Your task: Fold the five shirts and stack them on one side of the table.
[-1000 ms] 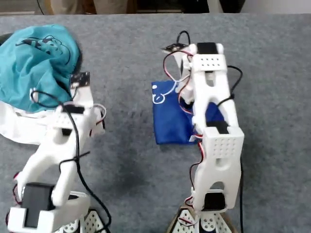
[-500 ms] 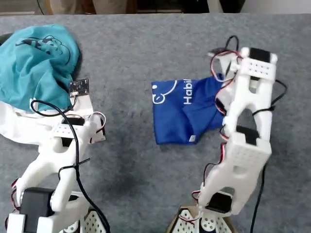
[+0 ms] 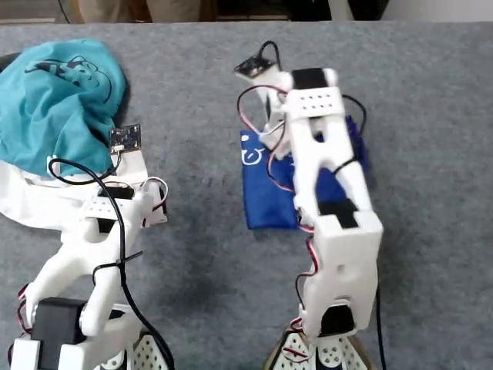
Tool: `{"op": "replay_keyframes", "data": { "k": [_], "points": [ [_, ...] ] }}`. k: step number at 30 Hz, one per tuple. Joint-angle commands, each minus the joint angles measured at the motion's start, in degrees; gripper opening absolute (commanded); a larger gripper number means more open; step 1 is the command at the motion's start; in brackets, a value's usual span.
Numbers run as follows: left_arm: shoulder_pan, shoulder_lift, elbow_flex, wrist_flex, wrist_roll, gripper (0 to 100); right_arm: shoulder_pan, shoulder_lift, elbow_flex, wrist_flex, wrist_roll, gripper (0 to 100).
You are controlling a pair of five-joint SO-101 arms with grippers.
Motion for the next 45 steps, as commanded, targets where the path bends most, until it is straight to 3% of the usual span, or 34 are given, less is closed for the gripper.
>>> {"op": "replay_keyframes", "data": {
  "k": [1,11,24,38,41,45],
  "points": [
    [-0.62,-1.89,0.09,-0.62,-0.44,2,0.13,2.68,-1.54,-0.88,-0.88,0.2],
    [-0.53,-1.63,-0.18,-0.62,-0.53,2,6.55,5.49,-1.63,8.88,2.46,0.2],
    [-0.53,-1.63,-0.09,-0.62,-0.53,2,14.46,5.49,-1.1,10.9,4.04,0.2],
    [-0.62,-1.63,-0.09,-0.62,-0.53,2,37.93,-6.29,7.78,11.16,17.49,0.2],
    [-0.53,-1.63,-0.18,-0.62,-0.53,2,36.09,-9.71,8.48,11.16,17.67,0.2],
    [-0.44,-1.63,-0.18,-0.62,-0.53,2,26.68,-13.67,9.27,11.16,14.86,0.2]
  ]
}}
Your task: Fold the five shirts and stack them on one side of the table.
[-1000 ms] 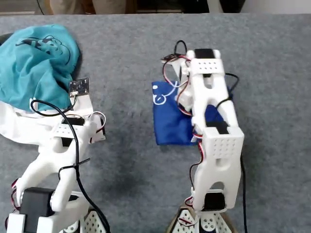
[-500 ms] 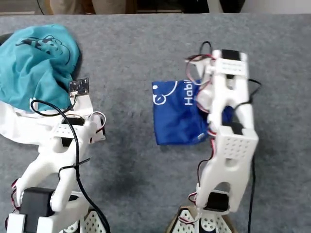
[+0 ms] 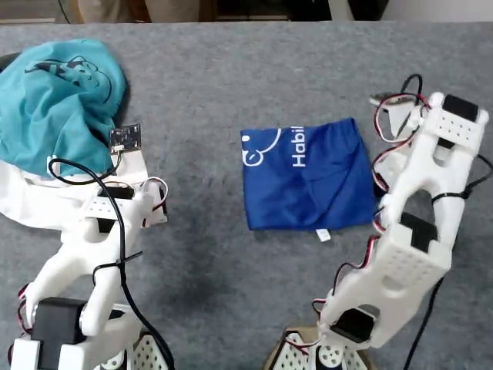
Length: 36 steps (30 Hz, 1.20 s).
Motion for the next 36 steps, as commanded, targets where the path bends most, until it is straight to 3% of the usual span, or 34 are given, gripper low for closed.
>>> {"op": "replay_keyframes", "data": {
  "k": [1,8,14,20,26,36],
  "points": [
    [-0.44,-1.63,-0.18,-0.62,-0.53,2,-9.54,-5.49,0.13,0.97,-3.52,0.2],
    [-0.62,-1.63,-0.18,-0.62,-0.53,2,-26.59,-2.07,0.04,-7.21,-11.43,0.2],
    [-0.62,-1.63,0.0,-0.62,-0.53,2,-27.91,5.41,0.04,-9.58,-13.71,0.2],
    [-0.62,-1.54,-0.35,-0.62,-0.53,2,-19.65,11.47,0.04,-9.32,-13.36,0.2],
    [-0.62,-1.54,-0.26,-0.62,-0.53,2,-12.62,8.84,0.22,-2.37,-7.74,0.2],
    [-0.62,-1.54,-0.18,-0.62,-0.53,2,8.4,2.95,0.48,-1.05,2.29,0.2]
  ]
}}
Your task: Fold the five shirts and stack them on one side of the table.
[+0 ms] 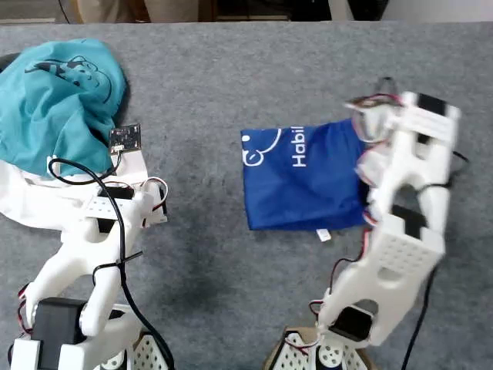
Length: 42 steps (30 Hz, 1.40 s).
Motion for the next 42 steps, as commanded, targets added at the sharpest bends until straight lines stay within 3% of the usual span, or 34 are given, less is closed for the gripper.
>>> {"op": "replay_keyframes", "data": {
  "k": [1,6,12,14,19,24,28,33,37,42],
  "points": [
    [-0.62,-1.54,-0.18,-0.62,-0.53,2,8.48,-3.47,-0.04,0.62,3.43,0.2],
    [-0.62,-1.54,-0.26,-0.62,-0.53,2,12.53,-4.26,-0.57,2.11,3.87,0.2],
    [-0.18,-1.54,-0.7,-0.44,-0.53,2,5.05,-12.0,1.27,2.37,-2.46,0.2],
    [0.35,-1.63,-3.43,3.08,-0.26,2,1.89,-14.64,2.42,2.29,-5.27,0.2],
    [9.05,-1.54,-19.96,15.38,0.0,2,-5.32,-20.88,12.79,-3.43,-10.99,0.2],
    [18.2,1.1,-33.58,12.04,5.01,2,-6.11,-24.04,28.0,-18.2,-15.12,0.2],
    [24.26,11.21,-40.09,3.87,5.19,2,-5.67,-24.04,34.86,-25.58,-16.7,0.2],
    [25.41,32.22,-53.36,-3.87,5.1,2,-5.58,-24.04,36.18,-27.43,-16.53,0.2],
    [24.79,49.01,-67.78,-3.69,4.75,2,-5.23,-24.04,35.91,-28.4,-16.53,0.2],
    [22.07,62.37,-84.75,5.8,4.75,2,-0.04,-23.96,36.09,-30.95,-16.53,0.2]
  ]
}}
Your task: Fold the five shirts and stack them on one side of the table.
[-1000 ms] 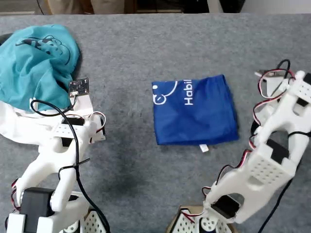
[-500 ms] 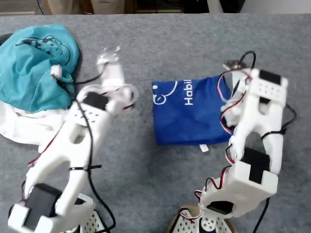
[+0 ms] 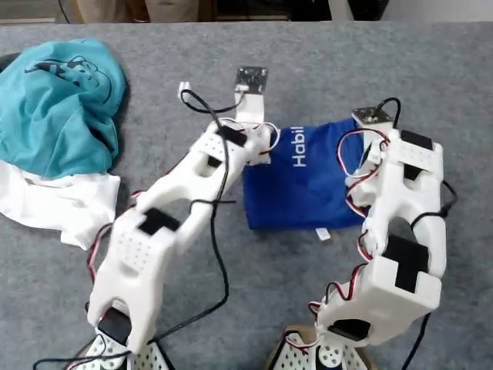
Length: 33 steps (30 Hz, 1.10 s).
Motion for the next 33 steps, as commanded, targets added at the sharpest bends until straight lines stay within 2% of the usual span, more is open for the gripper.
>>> {"op": "replay_keyframes", "data": {
  "k": [1,7,15,17,19,21,23,26,29,33],
  "points": [
    [-1.85,6.29,-14.77,6.68,-0.09,2,4.26,-2.86,-0.04,-2.02,-0.35,0.2],
    [-1.85,11.65,-32.79,19.34,-0.09,2,5.32,-3.65,-0.84,0.09,-0.35,0.2],
    [-1.67,10.24,-63.56,47.56,-0.44,2,5.58,-8.66,-8.22,12.84,-0.26,0.2],
    [-1.76,10.42,-72.62,54.68,-3.6,2,5.58,-11.3,-8.92,14.86,-0.26,0.2],
    [-1.85,10.33,-79.3,61.27,-9.67,2,5.32,-14.64,-8.92,17.23,-0.26,0.2],
    [-1.93,9.98,-76.92,62.24,-16.0,2,5.23,-18.77,-8.92,22.24,-0.35,0.2],
    [-4.92,9.19,-77.27,62.24,-21.36,2,5.32,-22.81,-8.75,26.2,-0.7,0.4],
    [-8.7,7.52,-75.87,62.33,-21.89,2,5.58,-28.7,-6.02,27.69,-1.23,0.5],
    [-11.6,4.18,-73.49,62.51,-19.52,2,5.14,-32.22,0.4,25.85,-10.2,0.9],
    [-12.4,-5.76,-61.27,62.51,-19.08,2,3.21,-32.66,9.98,16.79,-25.23,9.1]
  ]
}}
